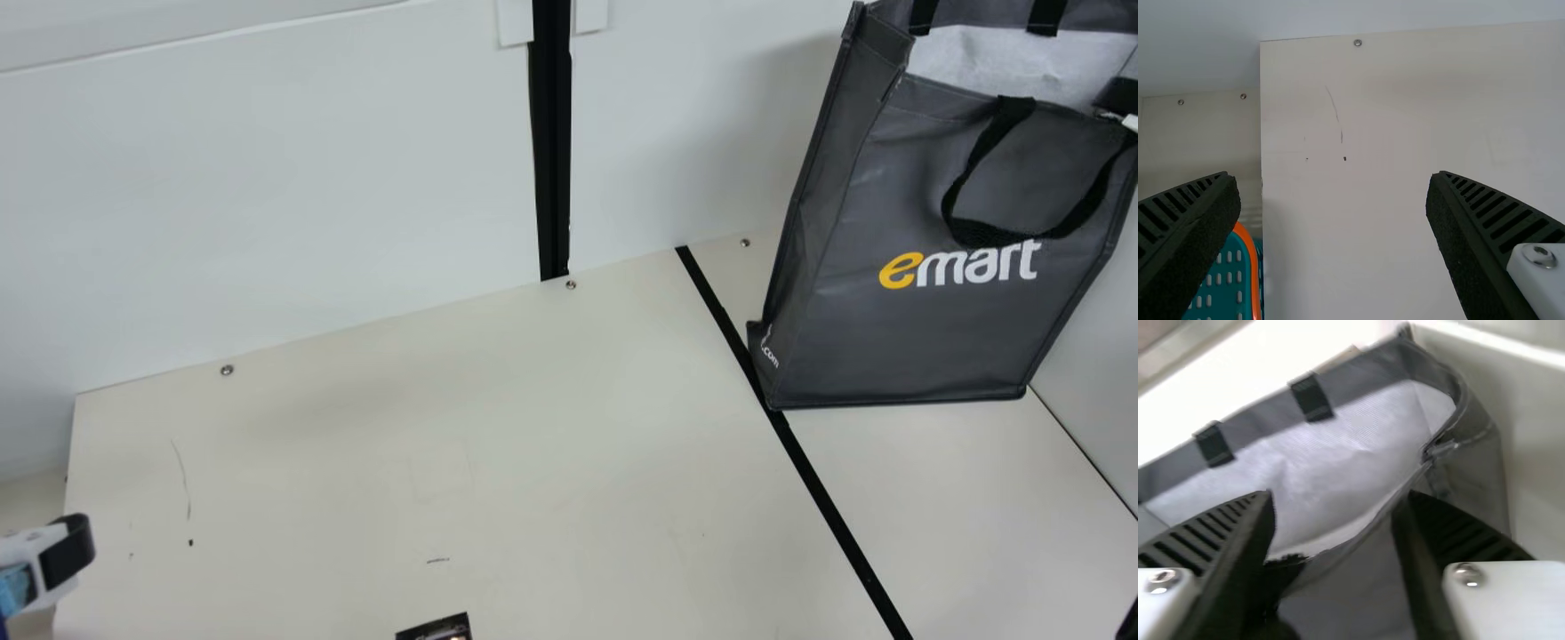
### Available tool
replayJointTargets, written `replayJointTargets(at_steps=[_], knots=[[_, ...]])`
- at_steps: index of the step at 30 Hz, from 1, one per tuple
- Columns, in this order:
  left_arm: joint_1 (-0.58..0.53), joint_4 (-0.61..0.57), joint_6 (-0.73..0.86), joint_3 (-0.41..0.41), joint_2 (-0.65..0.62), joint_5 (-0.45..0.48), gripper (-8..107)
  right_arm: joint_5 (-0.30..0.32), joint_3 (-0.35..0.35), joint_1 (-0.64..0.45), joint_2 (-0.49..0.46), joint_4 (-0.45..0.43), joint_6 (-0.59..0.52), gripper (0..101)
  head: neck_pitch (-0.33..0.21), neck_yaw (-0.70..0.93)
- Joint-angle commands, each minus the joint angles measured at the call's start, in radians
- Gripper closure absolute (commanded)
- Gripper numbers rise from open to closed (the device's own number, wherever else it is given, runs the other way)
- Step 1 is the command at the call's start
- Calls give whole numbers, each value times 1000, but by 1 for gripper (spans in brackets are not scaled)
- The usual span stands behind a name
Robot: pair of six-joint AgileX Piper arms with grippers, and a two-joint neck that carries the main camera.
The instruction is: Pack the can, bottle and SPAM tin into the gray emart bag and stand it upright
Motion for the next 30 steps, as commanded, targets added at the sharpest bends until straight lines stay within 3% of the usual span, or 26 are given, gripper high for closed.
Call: replayJointTargets(at_steps=[1,6,21,30], knots=[[0,0,0,0,0,0,9,0,-15,1,-3,9,4,21,-23,-1],[0,0,0,0,0,0,9,-2,-69,2,-10,32,6,6,-23,-1],[0,0,0,0,0,0,9,32,-244,32,-9,100,22,6,-23,-1],[0,0,0,0,0,0,9,61,-263,105,-37,117,20,6,-23,-1]])
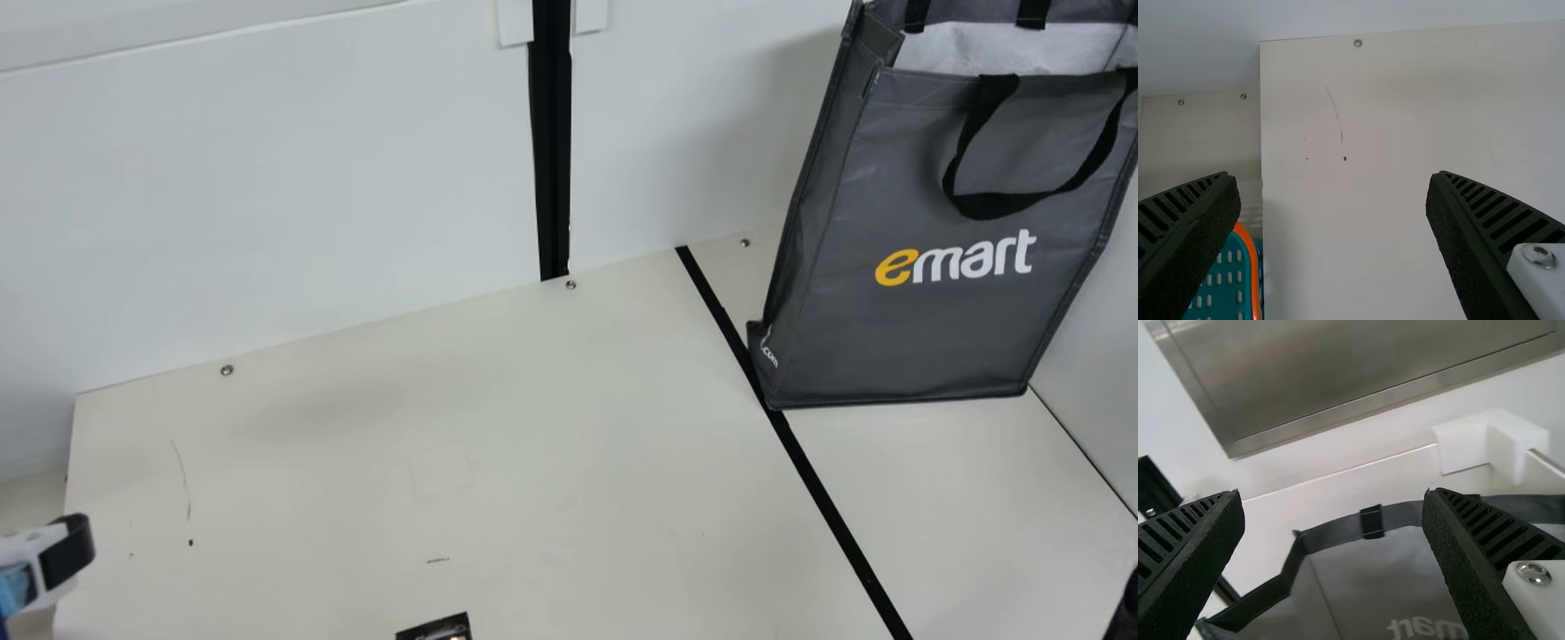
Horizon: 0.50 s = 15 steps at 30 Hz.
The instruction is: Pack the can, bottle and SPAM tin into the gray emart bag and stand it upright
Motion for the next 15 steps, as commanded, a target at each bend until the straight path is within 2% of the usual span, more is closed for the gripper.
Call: replayJointTargets(at_steps=[1,15], knots=[[0,0,0,0,0,0,9,2,9,21,-9,0,-7,6,-23,-1],[0,0,0,0,0,0,9,10,129,186,-108,-4,-49,6,-23,-1]])
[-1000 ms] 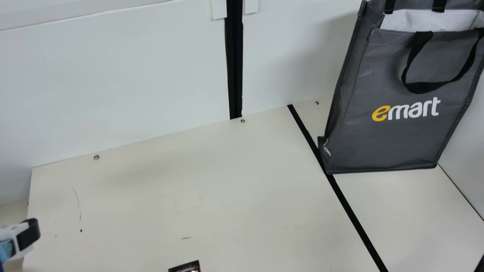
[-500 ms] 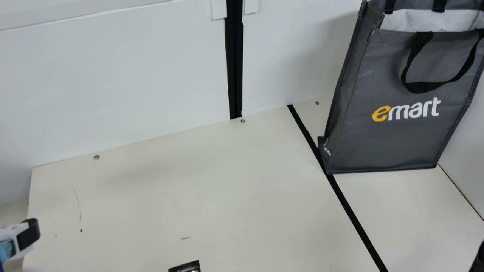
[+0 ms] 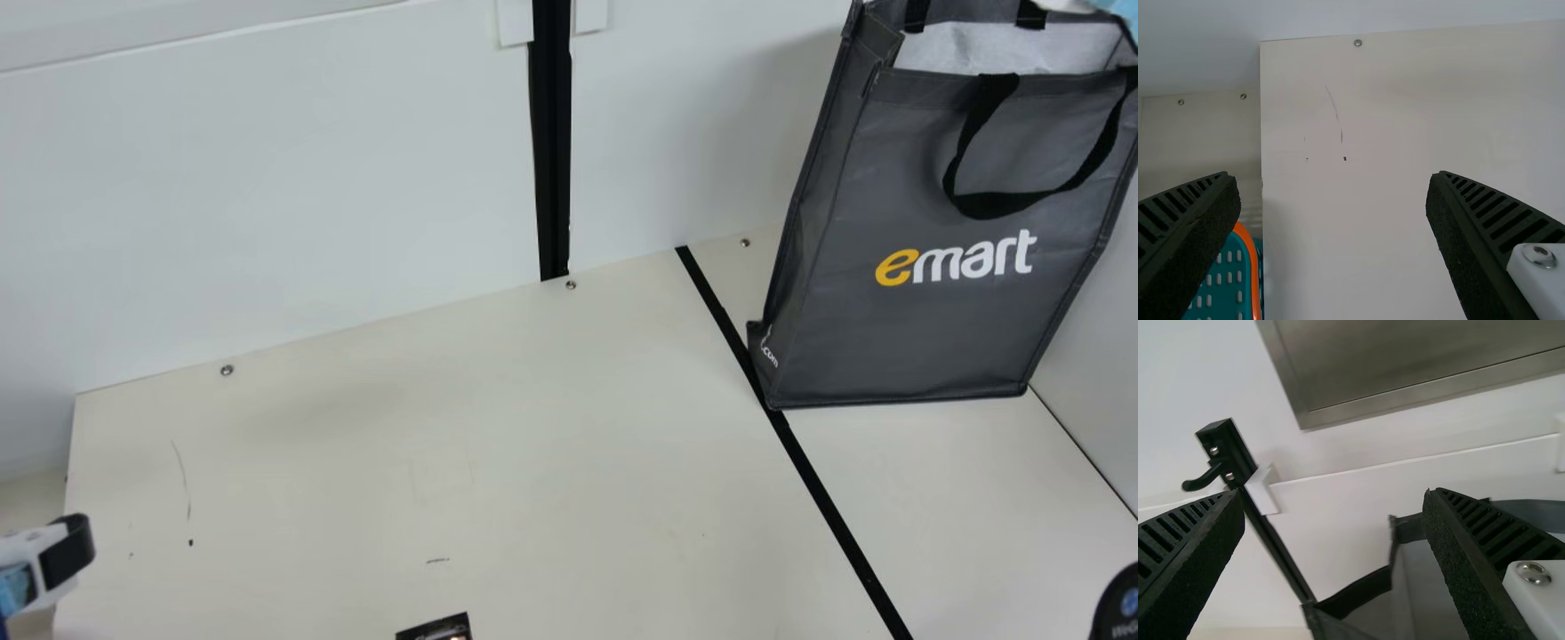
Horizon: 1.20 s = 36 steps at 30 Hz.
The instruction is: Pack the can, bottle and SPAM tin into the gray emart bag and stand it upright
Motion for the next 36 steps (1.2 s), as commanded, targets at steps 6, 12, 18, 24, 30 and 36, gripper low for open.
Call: replayJointTargets(at_steps=[6,12,18,24,30,36], knots=[[0,0,0,0,0,0,9,-5,86,106,-64,-19,-17,6,-23,-2],[0,0,0,0,0,0,9,-33,182,209,-131,-52,-25,6,-23,-2],[0,0,0,0,0,0,9,-81,284,324,-196,-115,-28,6,-23,-2],[0,0,0,0,0,0,9,-171,394,450,-253,-206,-43,6,-23,-2],[0,0,0,0,0,0,9,-296,506,566,-296,-319,-60,6,-23,-2],[0,0,0,0,0,0,9,-430,608,662,-325,-450,-74,6,-23,-2]])
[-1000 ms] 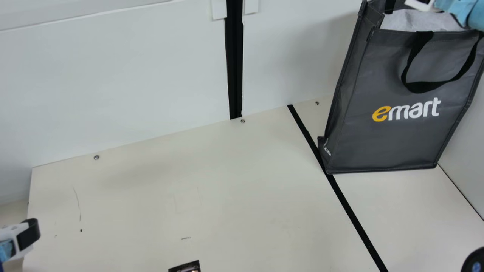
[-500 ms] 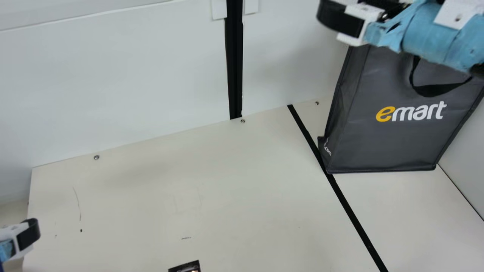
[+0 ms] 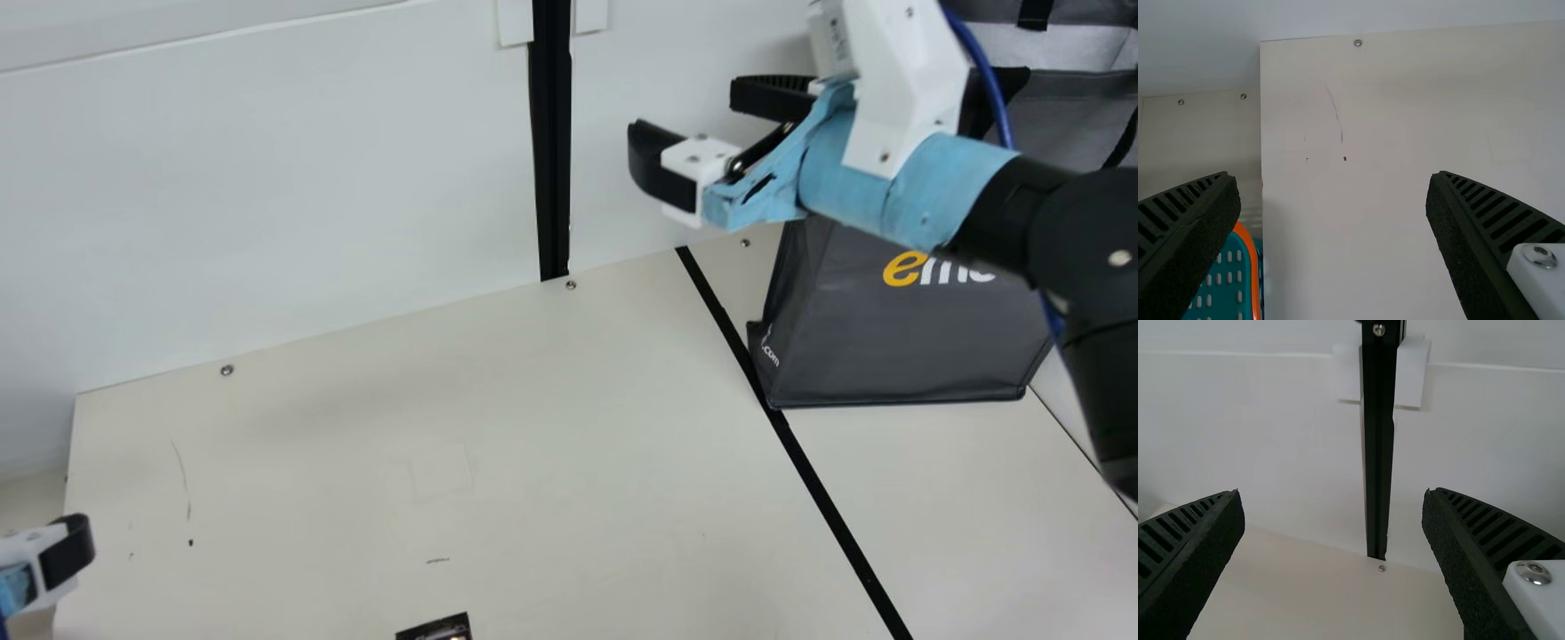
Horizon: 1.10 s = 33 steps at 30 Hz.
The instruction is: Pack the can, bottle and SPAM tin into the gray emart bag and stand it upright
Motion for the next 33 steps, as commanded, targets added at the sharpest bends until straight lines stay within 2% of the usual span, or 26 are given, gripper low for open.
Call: replayJointTargets(at_steps=[1,8,15,22,33], knots=[[0,0,0,0,0,0,9,-66,48,39,-6,-68,4,6,-23,-1],[0,0,0,0,0,0,9,-158,150,113,-27,-207,46,6,-23,-1],[0,0,0,0,0,0,9,-179,225,163,-40,-319,121,6,-23,-1],[0,0,0,0,0,0,9,-138,263,193,-41,-377,204,6,-23,-1],[0,0,0,0,0,0,9,-34,277,196,-16,-382,271,6,-23,-1]])
